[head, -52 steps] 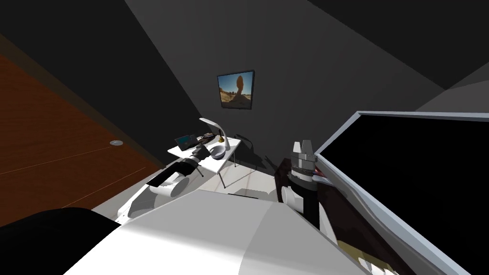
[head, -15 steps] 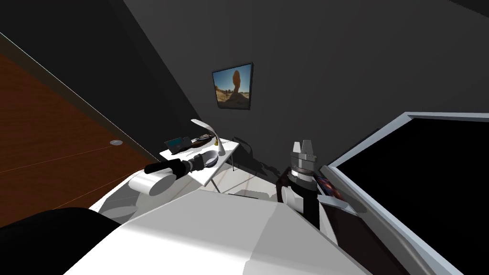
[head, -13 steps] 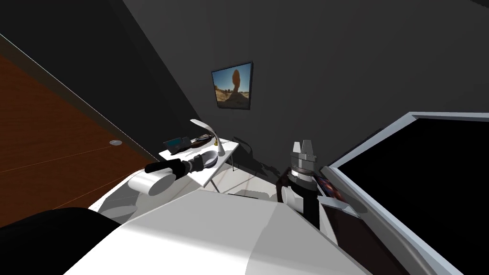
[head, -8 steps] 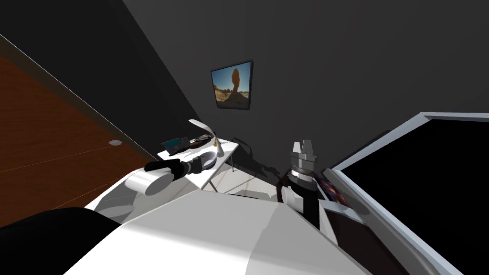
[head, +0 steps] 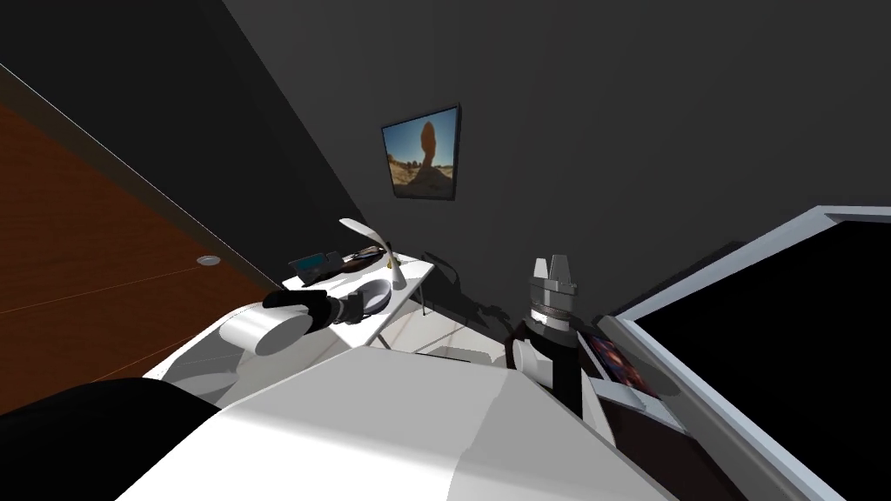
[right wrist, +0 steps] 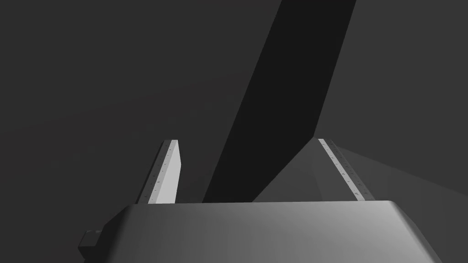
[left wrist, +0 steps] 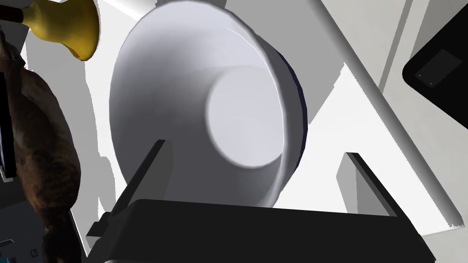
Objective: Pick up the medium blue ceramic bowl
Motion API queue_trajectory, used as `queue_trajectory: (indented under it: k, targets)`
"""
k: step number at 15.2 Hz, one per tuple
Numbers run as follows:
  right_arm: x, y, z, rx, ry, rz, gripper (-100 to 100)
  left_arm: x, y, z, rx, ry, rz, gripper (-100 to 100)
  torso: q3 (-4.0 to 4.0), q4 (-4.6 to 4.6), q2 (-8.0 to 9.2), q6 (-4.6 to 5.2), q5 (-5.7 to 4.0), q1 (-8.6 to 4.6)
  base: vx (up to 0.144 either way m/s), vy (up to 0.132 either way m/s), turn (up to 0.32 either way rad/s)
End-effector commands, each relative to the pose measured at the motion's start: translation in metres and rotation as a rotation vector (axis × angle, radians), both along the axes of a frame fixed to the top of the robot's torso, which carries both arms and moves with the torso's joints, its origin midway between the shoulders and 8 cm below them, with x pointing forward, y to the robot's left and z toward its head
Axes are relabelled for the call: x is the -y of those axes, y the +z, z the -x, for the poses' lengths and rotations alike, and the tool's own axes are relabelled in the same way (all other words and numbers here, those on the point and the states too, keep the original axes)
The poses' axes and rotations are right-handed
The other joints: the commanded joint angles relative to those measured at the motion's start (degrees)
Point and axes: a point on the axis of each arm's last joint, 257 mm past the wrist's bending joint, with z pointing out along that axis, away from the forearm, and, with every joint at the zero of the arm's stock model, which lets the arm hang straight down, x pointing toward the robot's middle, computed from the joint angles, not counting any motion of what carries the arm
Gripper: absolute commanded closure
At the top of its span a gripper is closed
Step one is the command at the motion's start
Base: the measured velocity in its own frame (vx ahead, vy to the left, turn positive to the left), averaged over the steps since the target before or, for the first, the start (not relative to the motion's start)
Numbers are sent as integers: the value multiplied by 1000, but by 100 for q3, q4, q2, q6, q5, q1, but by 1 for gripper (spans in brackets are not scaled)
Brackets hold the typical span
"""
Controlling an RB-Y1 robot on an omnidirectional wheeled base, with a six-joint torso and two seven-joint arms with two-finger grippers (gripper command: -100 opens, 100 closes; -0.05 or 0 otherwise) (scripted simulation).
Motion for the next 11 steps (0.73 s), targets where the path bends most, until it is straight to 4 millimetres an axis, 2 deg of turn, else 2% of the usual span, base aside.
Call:
queue_trajectory:
  k: [1, 11]
  targets:
    - [0, 0, 0, 0, 0, 0, 0, -2, -6, 10, -46, 8, 1, -100, 0, 0, 0, 0, 0, 0, 65, -29, 14]
    - [0, 0, 0, 0, 0, 0, 0, -9, -17, 54, -235, 54, 23, -100, 2, 1, 5, 0, 1, 5, 72, -21, 22]
